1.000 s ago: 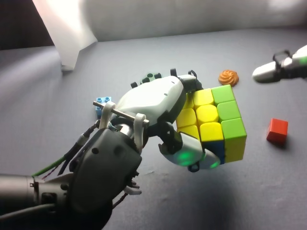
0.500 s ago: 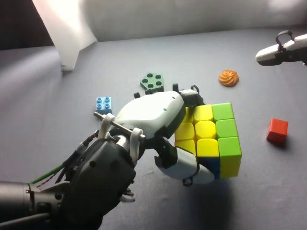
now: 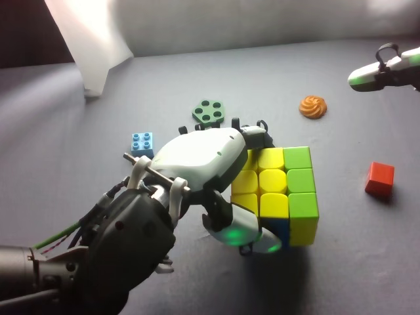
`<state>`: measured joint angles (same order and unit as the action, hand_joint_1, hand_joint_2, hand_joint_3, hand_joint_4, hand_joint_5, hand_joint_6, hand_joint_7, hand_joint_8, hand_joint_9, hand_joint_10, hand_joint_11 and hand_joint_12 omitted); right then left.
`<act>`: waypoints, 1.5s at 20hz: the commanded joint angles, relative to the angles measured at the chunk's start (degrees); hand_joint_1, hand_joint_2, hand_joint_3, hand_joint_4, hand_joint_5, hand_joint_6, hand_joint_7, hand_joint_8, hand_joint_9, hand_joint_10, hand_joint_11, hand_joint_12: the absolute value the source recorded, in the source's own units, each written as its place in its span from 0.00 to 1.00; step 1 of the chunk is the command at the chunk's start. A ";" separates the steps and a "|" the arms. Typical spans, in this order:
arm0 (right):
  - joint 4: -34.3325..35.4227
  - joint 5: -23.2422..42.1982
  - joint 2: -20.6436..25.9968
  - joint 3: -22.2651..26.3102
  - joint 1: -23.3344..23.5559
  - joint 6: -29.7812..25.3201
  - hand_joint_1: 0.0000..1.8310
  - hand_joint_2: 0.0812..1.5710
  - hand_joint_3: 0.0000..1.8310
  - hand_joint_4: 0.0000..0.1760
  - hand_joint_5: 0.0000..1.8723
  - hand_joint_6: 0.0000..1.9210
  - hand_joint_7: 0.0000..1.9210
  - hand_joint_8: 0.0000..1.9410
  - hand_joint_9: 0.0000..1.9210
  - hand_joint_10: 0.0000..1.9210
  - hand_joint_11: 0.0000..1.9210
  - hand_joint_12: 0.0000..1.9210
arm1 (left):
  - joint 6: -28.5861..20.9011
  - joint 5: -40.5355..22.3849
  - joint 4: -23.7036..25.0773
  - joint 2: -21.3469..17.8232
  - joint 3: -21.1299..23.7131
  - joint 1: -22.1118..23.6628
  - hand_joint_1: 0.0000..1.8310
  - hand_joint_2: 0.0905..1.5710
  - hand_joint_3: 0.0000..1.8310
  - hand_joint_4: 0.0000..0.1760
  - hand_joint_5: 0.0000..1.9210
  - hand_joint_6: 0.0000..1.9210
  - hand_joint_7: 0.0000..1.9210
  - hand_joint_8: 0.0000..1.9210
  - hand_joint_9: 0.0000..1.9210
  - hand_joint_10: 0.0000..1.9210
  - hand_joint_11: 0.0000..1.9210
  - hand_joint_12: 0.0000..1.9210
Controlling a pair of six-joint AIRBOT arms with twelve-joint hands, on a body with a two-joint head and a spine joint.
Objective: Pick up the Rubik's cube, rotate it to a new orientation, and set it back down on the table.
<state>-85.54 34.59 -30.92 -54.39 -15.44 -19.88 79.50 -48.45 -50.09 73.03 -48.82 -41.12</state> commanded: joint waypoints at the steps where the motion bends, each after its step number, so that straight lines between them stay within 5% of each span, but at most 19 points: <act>1: 3.64 1.04 0.00 0.01 0.33 0.40 0.69 0.82 0.00 0.00 0.17 0.00 0.42 1.00 0.47 1.00 0.47 1.00 | -1.10 -4.54 4.59 -0.06 0.02 0.43 0.53 0.73 0.00 0.00 0.33 0.34 0.35 0.34 0.33 0.42 0.18 0.66; 3: 3.64 1.04 -0.01 0.01 0.33 0.70 0.68 0.83 0.00 0.00 0.16 0.00 0.42 1.00 0.47 1.00 0.47 1.00 | -1.22 -4.54 4.80 -0.11 -0.01 0.34 0.38 0.74 0.00 0.00 0.24 0.05 0.27 0.06 0.21 0.14 0.02 0.48; 4: 3.64 1.04 -0.01 0.01 0.32 0.76 0.67 0.83 0.00 0.00 0.15 0.00 0.41 0.99 0.46 1.00 0.45 1.00 | -1.22 -4.53 4.83 -0.11 0.02 0.32 0.26 0.70 0.00 0.00 0.17 0.00 0.17 0.00 0.12 0.03 0.00 0.26; 9: 3.64 1.04 -0.15 0.04 -0.09 1.32 0.66 0.84 0.00 0.00 0.15 0.00 0.41 0.99 0.46 1.00 0.47 1.00 | -1.22 -4.53 4.92 -0.21 0.27 0.35 0.18 0.60 0.00 0.00 0.05 0.00 0.03 0.00 0.01 0.00 0.00 0.01; 18: 3.63 2.24 -0.25 0.03 -0.07 2.54 0.67 0.84 0.00 0.00 0.14 0.00 0.42 1.00 0.47 1.00 0.48 1.00 | -1.15 -4.26 5.97 -1.16 1.77 0.72 0.06 0.46 0.00 0.00 0.01 0.00 0.01 0.00 0.00 0.00 0.00 0.00; 26: 1.56 4.10 -0.45 0.09 -1.90 2.52 0.64 0.85 0.00 0.00 0.14 0.00 0.40 0.97 0.45 1.00 0.46 1.00 | 0.10 10.25 10.88 -9.48 4.46 7.89 0.04 0.46 0.00 0.00 0.02 0.00 0.00 0.00 0.00 0.00 0.00 0.00; 27: 1.56 4.10 -0.45 0.10 -1.91 2.52 0.68 0.85 0.00 0.00 0.15 0.00 0.30 0.87 0.34 0.95 0.35 1.00 | 0.10 11.88 11.54 -10.91 4.99 8.92 0.06 0.47 0.00 0.00 0.02 0.00 0.01 0.00 0.00 0.00 0.00 0.00; 29: 1.56 4.09 -0.48 0.11 -1.89 2.52 0.66 0.88 0.00 0.00 0.12 0.00 0.27 0.90 0.29 0.87 0.27 1.00 | 0.65 16.18 12.57 -13.87 5.99 11.30 0.06 0.48 0.00 0.00 0.01 0.00 0.00 0.00 0.00 0.00 0.00 0.00; 30: 1.56 4.09 -0.49 0.15 -1.88 2.52 0.27 0.93 0.00 0.00 0.24 0.02 0.36 0.25 0.33 0.42 0.19 0.76 | 1.53 18.73 12.58 -15.51 6.61 12.68 0.07 0.49 0.01 0.00 0.04 0.01 0.02 0.01 0.01 0.00 0.00 0.00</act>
<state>-87.39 37.50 -31.20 -54.39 -17.80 -17.52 81.14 -26.72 -39.33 57.14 -42.19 -28.84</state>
